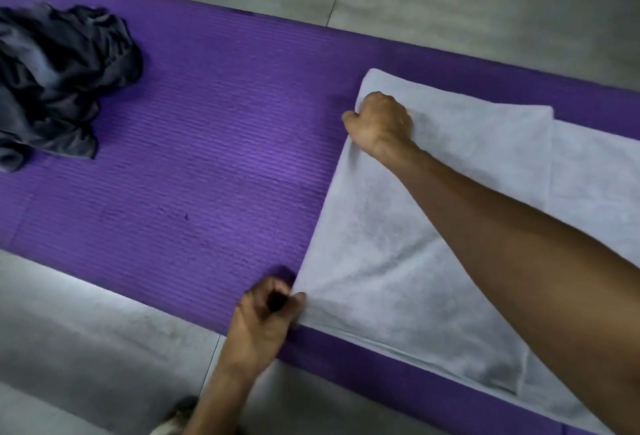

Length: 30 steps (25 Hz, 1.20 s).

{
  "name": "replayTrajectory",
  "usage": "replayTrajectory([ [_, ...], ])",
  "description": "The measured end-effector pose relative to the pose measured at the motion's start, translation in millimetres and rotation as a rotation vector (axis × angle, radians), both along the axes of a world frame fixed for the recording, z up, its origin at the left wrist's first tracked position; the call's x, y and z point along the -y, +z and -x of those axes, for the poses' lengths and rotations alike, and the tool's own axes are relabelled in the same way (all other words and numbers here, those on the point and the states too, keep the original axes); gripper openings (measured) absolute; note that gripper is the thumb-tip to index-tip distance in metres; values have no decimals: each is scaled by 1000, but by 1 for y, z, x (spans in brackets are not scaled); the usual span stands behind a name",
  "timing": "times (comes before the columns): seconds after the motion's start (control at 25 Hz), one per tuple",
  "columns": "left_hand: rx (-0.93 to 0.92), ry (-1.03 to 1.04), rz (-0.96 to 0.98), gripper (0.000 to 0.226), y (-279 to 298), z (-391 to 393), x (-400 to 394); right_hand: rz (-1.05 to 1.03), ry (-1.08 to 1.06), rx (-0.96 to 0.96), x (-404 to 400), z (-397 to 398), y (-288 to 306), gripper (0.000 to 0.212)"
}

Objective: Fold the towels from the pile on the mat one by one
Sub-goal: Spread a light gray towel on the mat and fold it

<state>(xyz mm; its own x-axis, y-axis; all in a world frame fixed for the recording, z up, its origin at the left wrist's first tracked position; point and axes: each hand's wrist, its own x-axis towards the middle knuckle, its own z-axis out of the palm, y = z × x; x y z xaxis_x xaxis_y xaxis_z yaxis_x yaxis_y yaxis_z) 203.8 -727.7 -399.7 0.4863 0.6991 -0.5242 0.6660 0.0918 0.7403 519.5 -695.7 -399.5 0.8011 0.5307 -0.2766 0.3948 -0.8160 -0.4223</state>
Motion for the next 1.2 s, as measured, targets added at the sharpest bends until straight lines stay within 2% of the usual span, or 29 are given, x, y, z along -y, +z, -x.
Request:
replayTrajectory([
  [0.16, 67, 164, -43, 13, 11, 42, -57, -345, -52, -305, -43, 21, 8, 35],
  [0.24, -38, 238, -145, 12, 12, 65, -86, -451, 26, -376, -61, 41, 14, 22],
  [0.28, -159, 227, -241, 15, 13, 76, -97, -443, 122, -362, -63, 52, 15, 15],
  [0.36, -388, 111, -500, 19, 19, 87, -102, -363, 295, -312, -48, 71, 14, 17],
  [0.4, -385, 50, -614, 21, 24, 84, -93, -352, 338, -255, -32, 77, 12, 22],
  [0.44, -296, -14, -653, 20, 28, 73, -76, -371, 324, -154, -13, 76, 5, 26],
  [0.52, -71, -278, -654, 13, 30, 37, -21, -404, 102, 104, 28, 59, -5, 30],
  [0.56, -31, -444, -692, 12, 23, 21, 12, -362, -73, 164, 48, 44, -8, 31],
  [0.6, -23, -578, -743, 19, 12, 9, 47, -306, -246, 143, 66, 28, -9, 32],
  [0.68, -84, -698, -713, 43, -5, -10, 99, -284, -437, -56, 88, -3, -11, 31],
  [0.76, -170, -729, -685, 63, -15, -17, 122, -397, -455, -309, 92, -20, -10, 30],
  [0.84, -220, -717, -658, 73, -17, -15, 124, -537, -483, -505, 88, -29, -5, 33],
  [0.92, -209, -692, -658, 68, -14, -14, 122, -712, -548, -664, 88, -35, 3, 33],
  [1.04, -94, -606, -613, 30, 7, -21, 135, -880, -557, -769, 107, -35, 18, 32],
  [1.08, -64, -600, -636, 25, 14, -24, 143, -900, -540, -773, 117, -36, 21, 32],
  [1.2, 67, -655, -703, 27, 26, -31, 179, -982, -590, -781, 164, -52, 30, 29],
])
